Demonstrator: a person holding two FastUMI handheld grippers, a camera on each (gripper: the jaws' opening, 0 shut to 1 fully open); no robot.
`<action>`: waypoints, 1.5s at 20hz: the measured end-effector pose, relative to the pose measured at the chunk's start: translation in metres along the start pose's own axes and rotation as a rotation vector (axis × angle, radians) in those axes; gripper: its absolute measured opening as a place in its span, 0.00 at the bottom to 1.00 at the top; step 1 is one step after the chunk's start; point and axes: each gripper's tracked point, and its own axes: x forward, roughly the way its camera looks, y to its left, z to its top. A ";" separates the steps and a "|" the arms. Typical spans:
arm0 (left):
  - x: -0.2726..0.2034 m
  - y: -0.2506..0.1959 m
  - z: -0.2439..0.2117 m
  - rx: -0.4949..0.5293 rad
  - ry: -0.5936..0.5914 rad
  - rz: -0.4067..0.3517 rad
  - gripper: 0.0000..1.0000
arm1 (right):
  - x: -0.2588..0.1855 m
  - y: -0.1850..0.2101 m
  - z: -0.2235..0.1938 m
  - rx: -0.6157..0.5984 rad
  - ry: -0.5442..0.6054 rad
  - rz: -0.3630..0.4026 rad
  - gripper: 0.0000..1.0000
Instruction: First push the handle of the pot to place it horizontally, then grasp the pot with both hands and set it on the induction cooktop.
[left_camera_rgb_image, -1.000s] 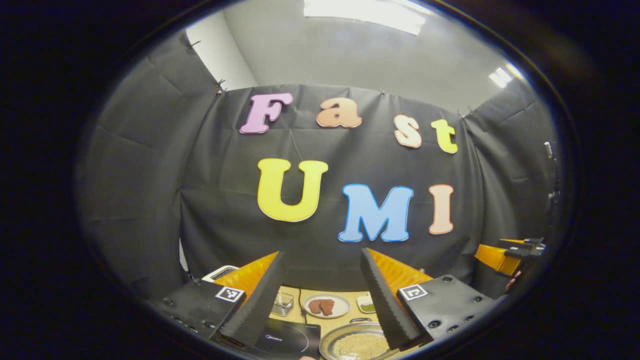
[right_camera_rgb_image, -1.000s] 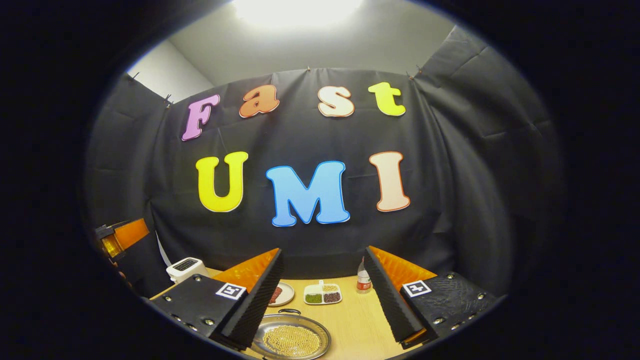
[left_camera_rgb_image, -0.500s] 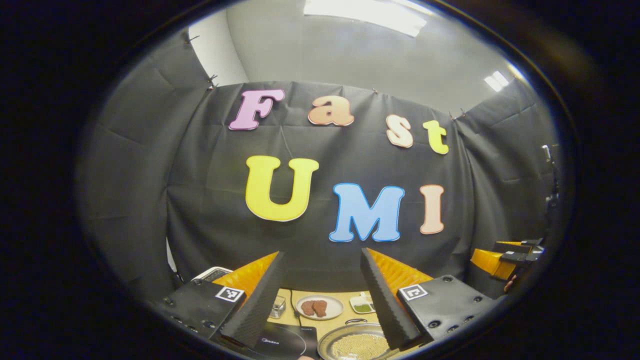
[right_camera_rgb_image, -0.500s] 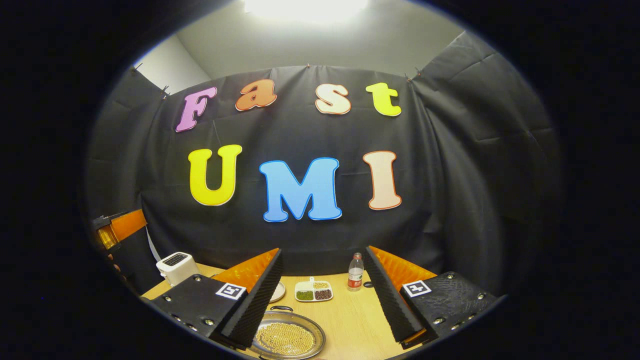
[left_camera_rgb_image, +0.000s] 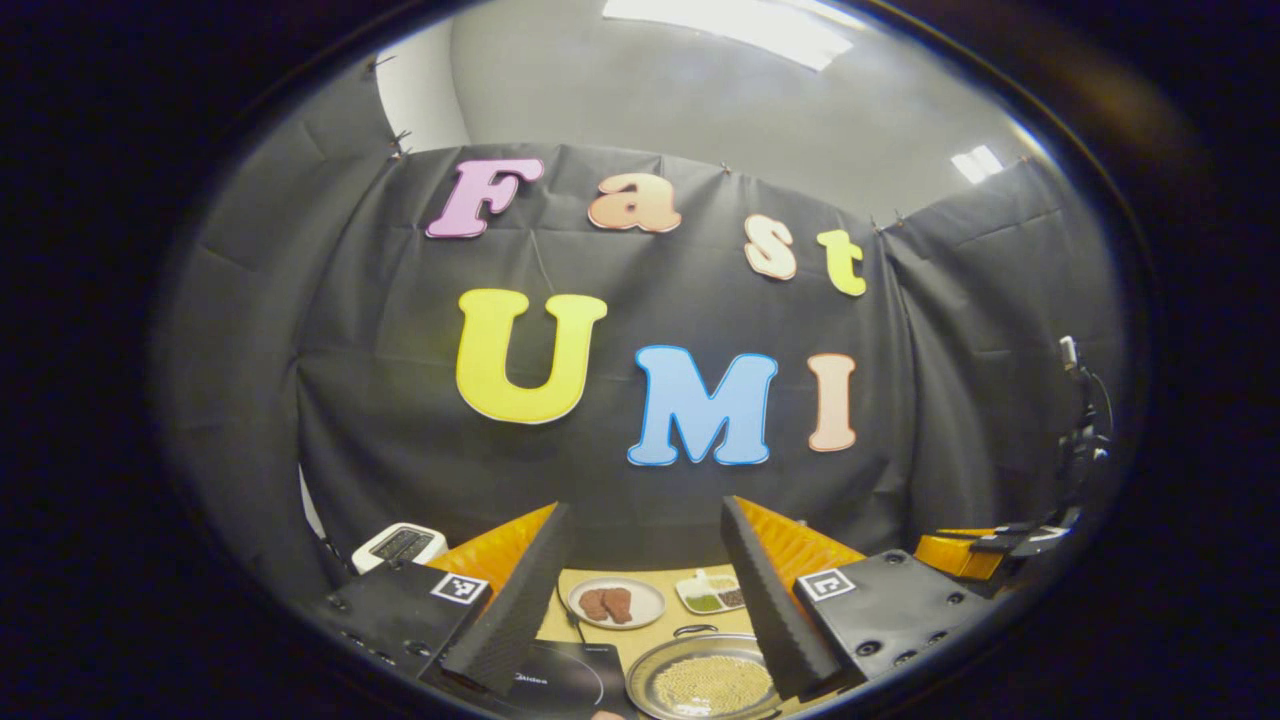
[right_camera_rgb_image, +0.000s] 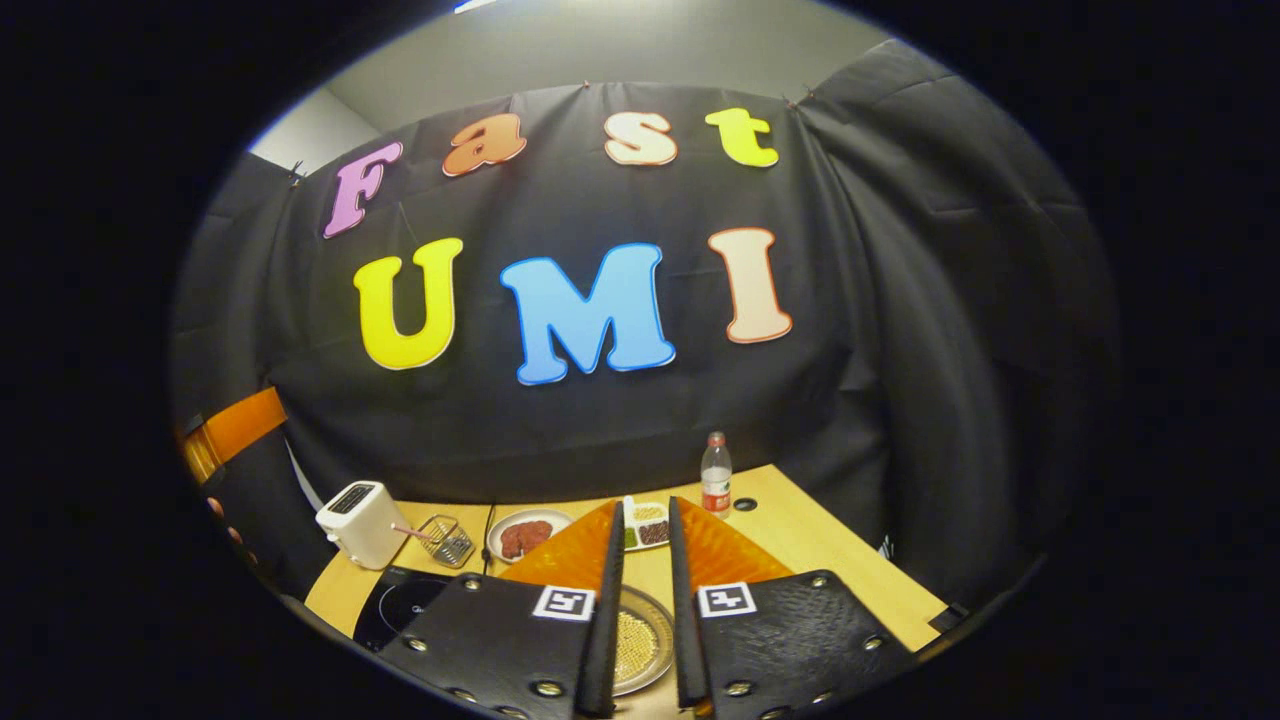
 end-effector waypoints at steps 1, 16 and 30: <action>0.000 -0.001 -0.001 0.001 -0.003 0.002 0.97 | 0.005 0.000 -0.012 -0.004 0.037 0.017 0.13; -0.005 0.036 -0.032 0.060 0.058 0.219 0.99 | -0.004 0.102 -0.218 0.032 0.797 0.460 0.03; -0.023 0.062 -0.055 0.071 0.110 0.318 0.95 | -0.028 0.140 -0.313 0.115 1.124 0.536 0.01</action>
